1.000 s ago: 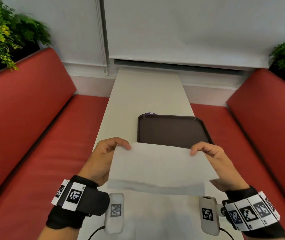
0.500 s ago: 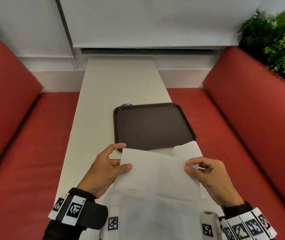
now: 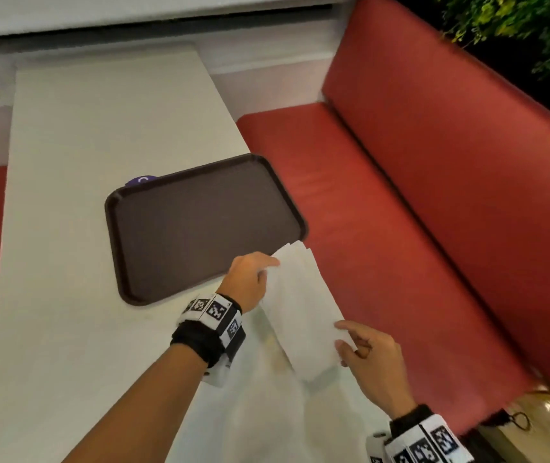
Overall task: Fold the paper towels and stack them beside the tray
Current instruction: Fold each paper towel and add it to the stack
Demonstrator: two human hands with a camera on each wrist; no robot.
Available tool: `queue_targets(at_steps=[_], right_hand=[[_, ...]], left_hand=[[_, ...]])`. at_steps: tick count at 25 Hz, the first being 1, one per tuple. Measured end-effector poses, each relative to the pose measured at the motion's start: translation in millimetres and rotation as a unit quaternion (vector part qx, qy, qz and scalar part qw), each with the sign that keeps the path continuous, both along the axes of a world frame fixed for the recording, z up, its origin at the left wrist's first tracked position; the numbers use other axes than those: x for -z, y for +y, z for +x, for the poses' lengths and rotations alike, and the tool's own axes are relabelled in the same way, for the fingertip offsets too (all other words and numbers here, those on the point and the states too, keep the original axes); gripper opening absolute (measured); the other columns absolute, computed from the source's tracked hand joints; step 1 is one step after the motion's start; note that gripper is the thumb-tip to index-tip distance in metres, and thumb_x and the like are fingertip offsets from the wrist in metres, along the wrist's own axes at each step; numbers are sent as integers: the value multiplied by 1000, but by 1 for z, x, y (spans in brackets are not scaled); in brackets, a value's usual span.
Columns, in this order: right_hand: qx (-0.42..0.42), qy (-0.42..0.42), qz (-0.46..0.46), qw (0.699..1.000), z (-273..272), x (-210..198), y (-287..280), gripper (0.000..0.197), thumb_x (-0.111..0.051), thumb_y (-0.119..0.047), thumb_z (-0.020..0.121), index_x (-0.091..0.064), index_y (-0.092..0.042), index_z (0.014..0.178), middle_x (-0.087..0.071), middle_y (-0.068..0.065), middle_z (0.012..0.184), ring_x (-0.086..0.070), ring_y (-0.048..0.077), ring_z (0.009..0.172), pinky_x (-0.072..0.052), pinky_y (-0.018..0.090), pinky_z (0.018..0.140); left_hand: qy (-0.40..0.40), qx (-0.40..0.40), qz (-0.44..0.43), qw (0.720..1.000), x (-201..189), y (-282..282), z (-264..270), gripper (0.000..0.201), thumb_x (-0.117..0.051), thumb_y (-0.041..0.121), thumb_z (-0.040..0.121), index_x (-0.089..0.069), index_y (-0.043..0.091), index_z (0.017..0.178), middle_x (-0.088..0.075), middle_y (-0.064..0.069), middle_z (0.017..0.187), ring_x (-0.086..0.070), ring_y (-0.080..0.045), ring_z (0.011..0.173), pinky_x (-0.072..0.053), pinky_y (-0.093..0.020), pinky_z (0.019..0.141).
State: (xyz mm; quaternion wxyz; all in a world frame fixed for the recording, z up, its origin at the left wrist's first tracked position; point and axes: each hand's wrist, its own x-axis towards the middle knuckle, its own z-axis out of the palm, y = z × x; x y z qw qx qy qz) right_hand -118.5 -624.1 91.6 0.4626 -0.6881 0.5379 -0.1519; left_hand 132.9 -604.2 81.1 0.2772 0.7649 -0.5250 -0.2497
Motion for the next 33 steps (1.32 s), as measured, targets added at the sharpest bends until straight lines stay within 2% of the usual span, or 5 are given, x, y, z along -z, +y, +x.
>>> queue_targets(at_steps=[7, 11, 18, 25, 33], right_hand=[[-88, 126, -31, 988, 21, 43, -31, 37, -57, -13, 92, -59, -23, 127, -67, -2, 105, -48, 0, 70, -32, -3, 77], [-105, 173, -25, 979, 12, 56, -31, 40, -53, -28, 92, -52, -40, 131, -53, -8, 57, -46, 8, 53, -46, 24, 81], [-135, 161, -99, 973, 3, 20, 0, 31, -62, -28, 90, -63, -30, 120, -37, -6, 33, -45, 10, 39, -39, 6, 52], [-373, 223, -65, 898, 85, 40, 107, 75, -52, -60, 85, -25, -27, 147, -30, -1, 146, -32, 17, 135, -31, 31, 109], [-432, 315, -99, 840, 142, 74, 168, 73, -56, -47, 87, -22, -19, 145, -33, 6, 142, -37, 25, 130, -35, 39, 104]], left_hand=[[-112, 117, 260, 952, 33, -60, -7, 51, -43, 19, 95, -31, 46, 136, -37, -4, 123, -53, -25, 106, -26, -56, 104], [-166, 109, 291, 936, 44, -63, -12, 50, -37, 29, 96, -22, 53, 137, -28, -9, 135, -48, -27, 111, -28, -55, 103], [-74, -11, 162, 984, 8, 38, -3, 41, -45, 33, 94, -40, 42, 134, -40, -5, 123, -53, -23, 104, -42, -40, 95], [126, -166, 242, 948, 11, 274, -15, 23, -52, 37, 92, -52, 43, 115, -52, 9, 102, -50, 1, 76, -35, -8, 72], [177, -390, 246, 870, 23, 467, -61, 33, -71, 48, 66, -51, 74, 65, -62, 6, 71, -59, 0, 55, -43, -6, 64]])
